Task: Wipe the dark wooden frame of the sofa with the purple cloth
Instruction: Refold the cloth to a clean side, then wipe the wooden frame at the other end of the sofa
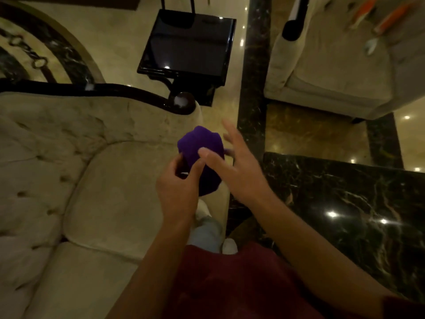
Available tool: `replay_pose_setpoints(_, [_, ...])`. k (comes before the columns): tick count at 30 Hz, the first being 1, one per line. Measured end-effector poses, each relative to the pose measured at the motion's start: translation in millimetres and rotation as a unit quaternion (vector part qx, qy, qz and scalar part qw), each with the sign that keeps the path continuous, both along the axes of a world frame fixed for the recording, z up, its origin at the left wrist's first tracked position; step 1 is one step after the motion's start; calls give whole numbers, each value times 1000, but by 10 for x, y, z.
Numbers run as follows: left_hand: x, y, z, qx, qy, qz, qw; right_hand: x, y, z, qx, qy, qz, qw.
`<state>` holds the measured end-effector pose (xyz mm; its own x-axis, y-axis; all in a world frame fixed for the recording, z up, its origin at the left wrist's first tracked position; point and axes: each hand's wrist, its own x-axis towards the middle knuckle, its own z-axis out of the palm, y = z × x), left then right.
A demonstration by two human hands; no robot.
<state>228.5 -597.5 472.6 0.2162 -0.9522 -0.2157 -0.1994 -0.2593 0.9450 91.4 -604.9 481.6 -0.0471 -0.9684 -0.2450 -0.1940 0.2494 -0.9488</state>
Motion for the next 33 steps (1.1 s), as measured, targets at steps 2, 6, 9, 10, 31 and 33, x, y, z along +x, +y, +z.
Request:
replay_pose_setpoints(2, [-22,-289,-74,-10,-27,16,999,198,-282,-115,1,6,7,1000])
replay_pose_setpoints(6, [6,-924,-212,8,4,-24,1000,307,-971,-303,17,13,-54,998])
replay_pose_setpoints(9, [108,-1429,-276,22,35,-98,994,217,-1543,-381,34,27,-61,997])
replay_pose_setpoints(10, [142,-1587,-302,31,40,-115,992,191,-1739,-405,41,25,-53,997])
replay_pose_setpoints(31, [745,-3901,-2553,218,-37,294,930,325,-4701,-2656,-72,341,296,889])
replay_pose_setpoints(33, [795,-4023,-2815,216,-65,310,923,426,-4704,-2877,-130,362,310,870])
